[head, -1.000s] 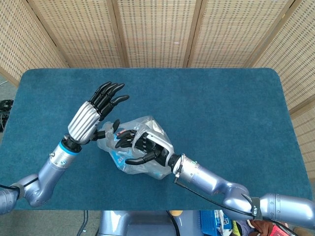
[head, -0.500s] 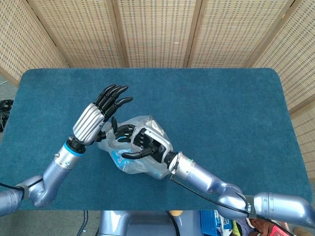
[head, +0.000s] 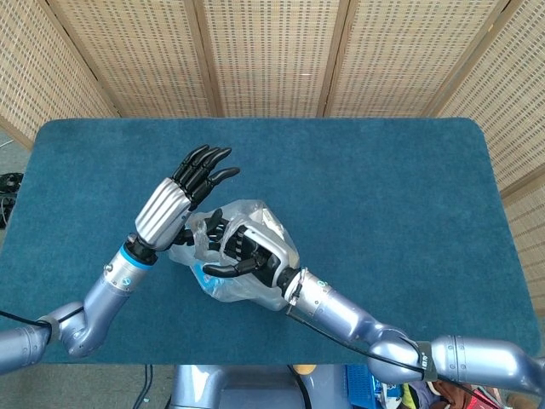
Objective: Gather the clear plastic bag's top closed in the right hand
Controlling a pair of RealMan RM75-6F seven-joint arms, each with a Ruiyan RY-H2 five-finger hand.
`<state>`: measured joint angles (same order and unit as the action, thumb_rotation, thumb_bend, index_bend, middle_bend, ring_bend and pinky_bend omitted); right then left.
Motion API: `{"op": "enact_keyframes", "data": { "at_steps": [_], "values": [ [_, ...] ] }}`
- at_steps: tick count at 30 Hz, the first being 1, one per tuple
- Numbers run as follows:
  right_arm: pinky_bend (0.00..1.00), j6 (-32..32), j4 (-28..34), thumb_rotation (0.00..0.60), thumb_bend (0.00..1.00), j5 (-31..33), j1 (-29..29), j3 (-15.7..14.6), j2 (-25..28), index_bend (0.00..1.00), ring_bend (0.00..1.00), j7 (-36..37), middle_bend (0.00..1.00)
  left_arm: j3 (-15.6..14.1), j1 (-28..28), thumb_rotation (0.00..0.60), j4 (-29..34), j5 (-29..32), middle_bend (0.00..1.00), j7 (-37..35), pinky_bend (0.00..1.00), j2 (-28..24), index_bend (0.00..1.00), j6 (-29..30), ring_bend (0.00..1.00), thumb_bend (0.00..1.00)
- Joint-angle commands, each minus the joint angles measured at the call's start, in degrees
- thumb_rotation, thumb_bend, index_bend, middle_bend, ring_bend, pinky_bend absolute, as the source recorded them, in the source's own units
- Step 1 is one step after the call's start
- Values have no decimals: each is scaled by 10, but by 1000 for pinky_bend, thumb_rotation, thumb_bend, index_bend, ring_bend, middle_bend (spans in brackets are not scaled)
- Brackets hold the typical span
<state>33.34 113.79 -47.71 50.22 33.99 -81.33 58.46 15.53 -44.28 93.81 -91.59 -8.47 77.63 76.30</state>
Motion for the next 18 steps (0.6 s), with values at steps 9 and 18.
{"op": "enact_keyframes", "data": {
  "at_steps": [9, 18],
  "values": [
    [140, -5, -3, 600, 224, 6, -6, 0, -13, 248, 160, -18, 343, 6, -6, 600, 2, 3, 0, 5, 0, 1, 114, 0, 0, 546],
    [140, -10, -4, 600, 224, 14, -7, 2, -21, 248, 159, -28, 343, 11, -12, 600, 9, 7, 0, 11, 0, -1, 113, -8, 0, 548]
  ]
}}
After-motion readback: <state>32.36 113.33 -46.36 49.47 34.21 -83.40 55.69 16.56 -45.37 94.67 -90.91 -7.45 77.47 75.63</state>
